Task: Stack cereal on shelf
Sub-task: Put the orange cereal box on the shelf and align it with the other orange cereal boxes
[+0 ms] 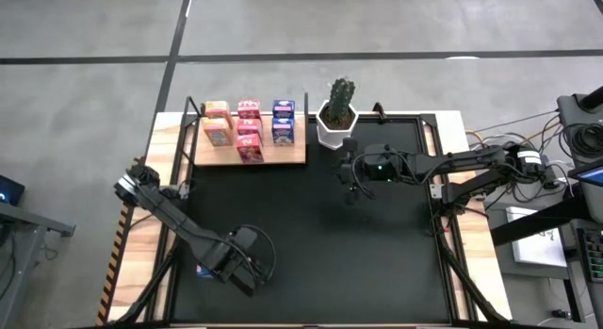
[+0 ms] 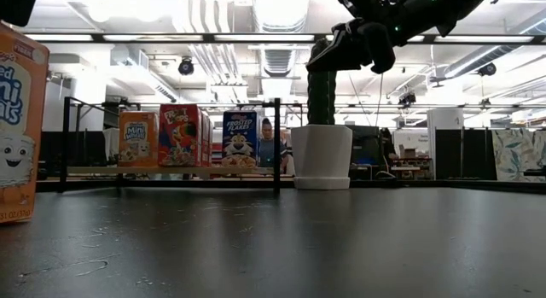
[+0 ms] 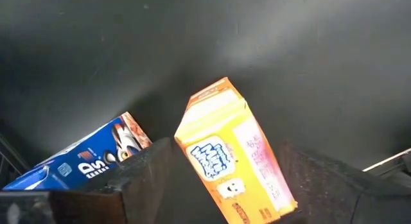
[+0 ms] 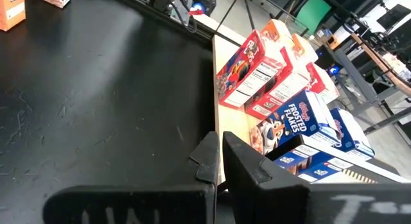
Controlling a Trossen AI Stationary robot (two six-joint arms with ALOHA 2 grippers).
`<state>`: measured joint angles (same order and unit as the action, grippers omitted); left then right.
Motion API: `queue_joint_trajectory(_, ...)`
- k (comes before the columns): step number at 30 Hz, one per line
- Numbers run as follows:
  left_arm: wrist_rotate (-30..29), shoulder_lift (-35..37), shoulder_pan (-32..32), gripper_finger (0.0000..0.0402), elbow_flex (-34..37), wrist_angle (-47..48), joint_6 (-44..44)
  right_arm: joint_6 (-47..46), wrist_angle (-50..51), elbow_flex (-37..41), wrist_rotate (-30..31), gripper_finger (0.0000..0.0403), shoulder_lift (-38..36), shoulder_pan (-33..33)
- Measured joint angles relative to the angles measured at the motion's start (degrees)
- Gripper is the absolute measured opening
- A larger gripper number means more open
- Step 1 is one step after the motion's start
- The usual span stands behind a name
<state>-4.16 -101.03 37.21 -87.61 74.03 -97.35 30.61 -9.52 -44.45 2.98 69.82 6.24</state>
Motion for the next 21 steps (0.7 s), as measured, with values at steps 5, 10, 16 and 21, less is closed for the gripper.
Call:
queue_joint_trajectory(5,0.3,-1.5,0.0,0.0288,0.0,-0.9,2.7,0.0,0.0,0.0,0.0,0.0011,0.0,0.0)
queue_joint_trajectory(10,0.9,-2.3,-0.1,0.0274,0.0,-1.1,4.9,-0.2,0.0,0.0,0.0,0.0011,0.0,0.0)
queue_joint_trajectory(16,1.7,-2.4,-0.1,0.0228,0.0,-1.1,5.4,-0.2,0.2,0.0,0.0,0.0011,0.0,0.0)
queue_joint_trajectory(21,1.8,-2.4,-0.1,0.02,0.0,-1.1,6.9,-0.2,0.2,0.0,0.0,0.0011,0.0,0.0)
